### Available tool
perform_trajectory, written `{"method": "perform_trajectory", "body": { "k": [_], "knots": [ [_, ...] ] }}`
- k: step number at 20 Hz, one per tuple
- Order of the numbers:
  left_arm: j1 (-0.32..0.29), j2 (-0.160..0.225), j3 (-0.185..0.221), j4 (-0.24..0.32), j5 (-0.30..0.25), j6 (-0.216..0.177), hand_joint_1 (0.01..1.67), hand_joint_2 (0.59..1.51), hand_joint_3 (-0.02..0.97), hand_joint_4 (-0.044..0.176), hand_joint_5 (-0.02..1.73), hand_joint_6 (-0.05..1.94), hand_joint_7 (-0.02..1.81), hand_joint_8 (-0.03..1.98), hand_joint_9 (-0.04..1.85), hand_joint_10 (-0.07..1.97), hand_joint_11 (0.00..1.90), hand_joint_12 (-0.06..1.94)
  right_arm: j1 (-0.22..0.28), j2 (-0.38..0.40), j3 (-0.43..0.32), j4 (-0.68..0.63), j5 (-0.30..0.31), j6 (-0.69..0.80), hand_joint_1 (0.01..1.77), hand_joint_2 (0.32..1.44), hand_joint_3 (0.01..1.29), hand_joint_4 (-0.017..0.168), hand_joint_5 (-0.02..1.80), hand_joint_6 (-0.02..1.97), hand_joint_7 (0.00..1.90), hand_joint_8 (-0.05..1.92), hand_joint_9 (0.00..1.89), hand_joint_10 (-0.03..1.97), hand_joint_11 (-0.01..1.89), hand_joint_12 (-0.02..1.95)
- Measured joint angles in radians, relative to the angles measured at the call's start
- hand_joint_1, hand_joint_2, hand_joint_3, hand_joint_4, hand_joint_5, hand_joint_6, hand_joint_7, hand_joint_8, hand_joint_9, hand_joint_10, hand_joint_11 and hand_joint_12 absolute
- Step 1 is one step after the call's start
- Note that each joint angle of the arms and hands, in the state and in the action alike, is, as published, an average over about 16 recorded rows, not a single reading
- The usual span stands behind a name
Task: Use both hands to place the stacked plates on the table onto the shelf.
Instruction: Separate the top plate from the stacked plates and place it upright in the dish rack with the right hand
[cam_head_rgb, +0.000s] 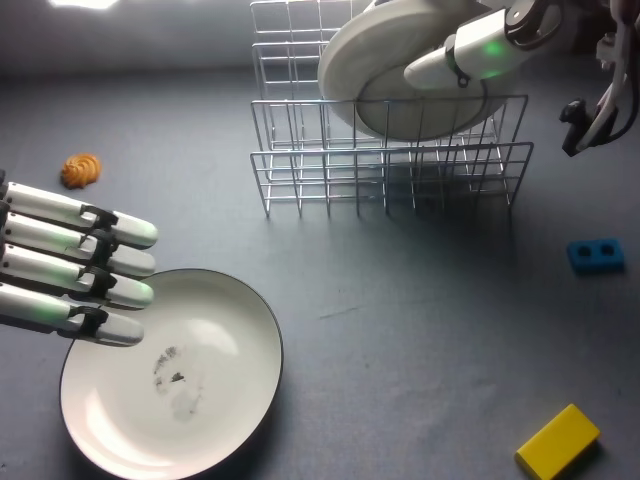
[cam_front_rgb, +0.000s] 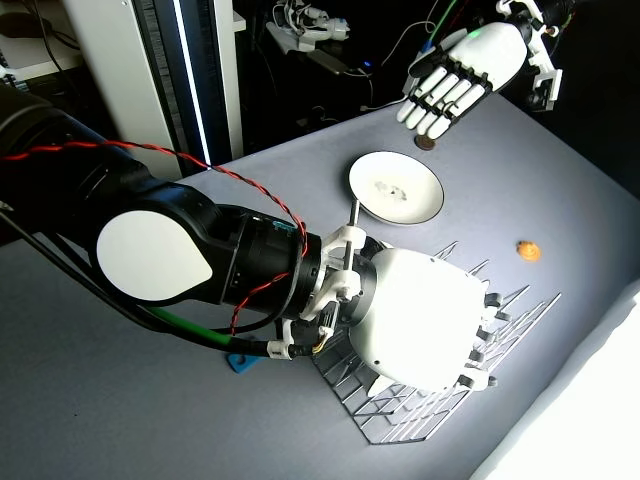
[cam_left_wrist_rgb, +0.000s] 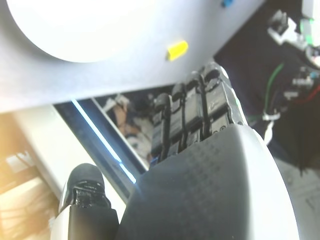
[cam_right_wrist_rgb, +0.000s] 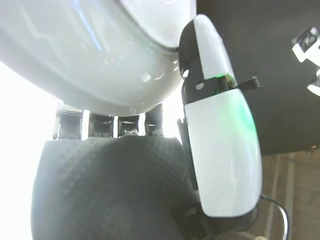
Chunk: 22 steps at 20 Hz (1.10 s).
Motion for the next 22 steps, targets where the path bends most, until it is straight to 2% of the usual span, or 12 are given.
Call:
{"method": "perform_trajectory", "body": {
  "k": [4, 11, 17, 22],
  "knots": [
    [0.048, -0.001, -0.008, -0.005, 0.077, 0.001, 0.02, 1.133, 0.004, 0.008, 0.16, 0.01, 0.13, 0.01, 0.08, 0.00, 0.02, 0.03, -0.005, -0.002, 0.002, 0.002, 0.004, 0.003, 1.06, 1.13, 0.01, -0.010, 0.61, 0.06, 0.73, 0.02, 0.92, 0.04, 0.37, 0.99],
    [0.150, -0.004, -0.030, -0.055, 0.209, 0.002, 0.02, 1.139, 0.003, 0.007, 0.16, 0.01, 0.14, 0.01, 0.09, 0.00, 0.03, 0.03, -0.001, 0.002, -0.005, -0.004, 0.003, 0.002, 0.99, 1.16, 0.01, -0.010, 0.56, 0.03, 0.69, 0.03, 0.88, 0.11, 0.32, 1.10],
    [0.216, -0.012, -0.049, -0.107, 0.284, 0.002, 0.02, 1.143, 0.002, 0.006, 0.16, 0.01, 0.14, 0.01, 0.09, 0.00, 0.03, 0.05, 0.004, 0.006, -0.012, -0.015, -0.001, -0.004, 0.87, 1.20, 0.01, -0.010, 0.50, 0.23, 0.61, 0.31, 0.67, 0.53, 0.27, 1.33],
    [0.242, -0.022, -0.059, -0.139, 0.328, 0.002, 0.02, 1.146, 0.001, 0.005, 0.17, 0.01, 0.14, 0.01, 0.09, 0.00, 0.03, 0.06, 0.006, 0.009, -0.017, -0.024, -0.004, -0.011, 0.80, 1.23, 0.01, -0.010, 0.45, 0.42, 0.53, 0.60, 0.50, 0.90, 0.22, 1.50]
  ]
}}
